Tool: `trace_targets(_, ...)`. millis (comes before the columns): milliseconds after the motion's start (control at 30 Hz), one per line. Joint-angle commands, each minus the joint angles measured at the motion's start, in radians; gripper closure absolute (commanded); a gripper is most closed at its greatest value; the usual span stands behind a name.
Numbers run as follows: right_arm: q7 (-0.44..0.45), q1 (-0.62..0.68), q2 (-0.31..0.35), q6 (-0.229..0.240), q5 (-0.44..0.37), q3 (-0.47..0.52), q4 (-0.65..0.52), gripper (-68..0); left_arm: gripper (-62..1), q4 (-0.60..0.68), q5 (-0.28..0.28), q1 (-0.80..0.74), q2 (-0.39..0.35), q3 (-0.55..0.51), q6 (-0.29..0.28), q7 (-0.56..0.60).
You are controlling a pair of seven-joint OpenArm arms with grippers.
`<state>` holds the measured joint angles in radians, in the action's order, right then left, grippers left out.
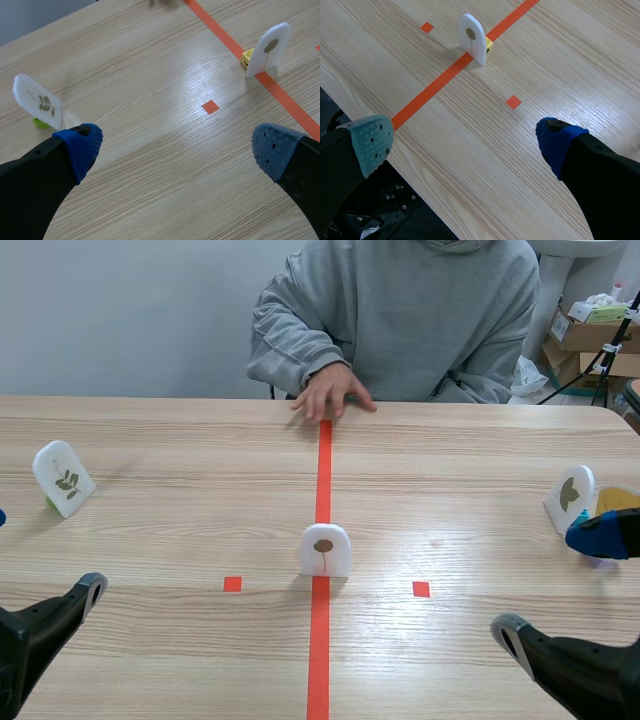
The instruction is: Do the leaf sorting experiment
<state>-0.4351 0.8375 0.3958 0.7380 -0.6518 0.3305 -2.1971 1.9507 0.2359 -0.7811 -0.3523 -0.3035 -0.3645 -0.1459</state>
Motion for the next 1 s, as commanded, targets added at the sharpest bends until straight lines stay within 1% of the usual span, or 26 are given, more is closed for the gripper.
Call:
trace_targets(0, 0.014, -0.007, 0.009, 0.008, -0.007, 0.0, 0.001, -58.2, -62.3, 0.02, 0.006, 0.003, 0.003, -0.002, 0.003, 0.014)
trace_targets(500, 0.014, -0.007, 0.009, 0.008, -0.005, 0.0, 0.001, -58.2, -62.3, 0.02, 0.007, 0.003, 0.003, -0.002, 0.002, 0.014)
trace_targets(667, 0.01, -0.007, 0.009, 0.008, 0.034, 0.0, 0.001, -58.2, -62.3, 0.02, 0.007, 0.003, 0.002, -0.002, 0.002, 0.014)
trace_targets(833, -0.013, -0.009, 0.009, 0.008, 0.035, 0.0, 0.001, -58.2, -62.3, 0.02, 0.007, 0.003, -0.009, -0.002, 0.002, 0.014)
trace_targets(967, -0.012, -0.012, 0.009, 0.008, 0.038, 0.0, 0.001, -58.2, -62.3, 0.02, 0.007, 0.003, -0.011, -0.002, 0.002, 0.014)
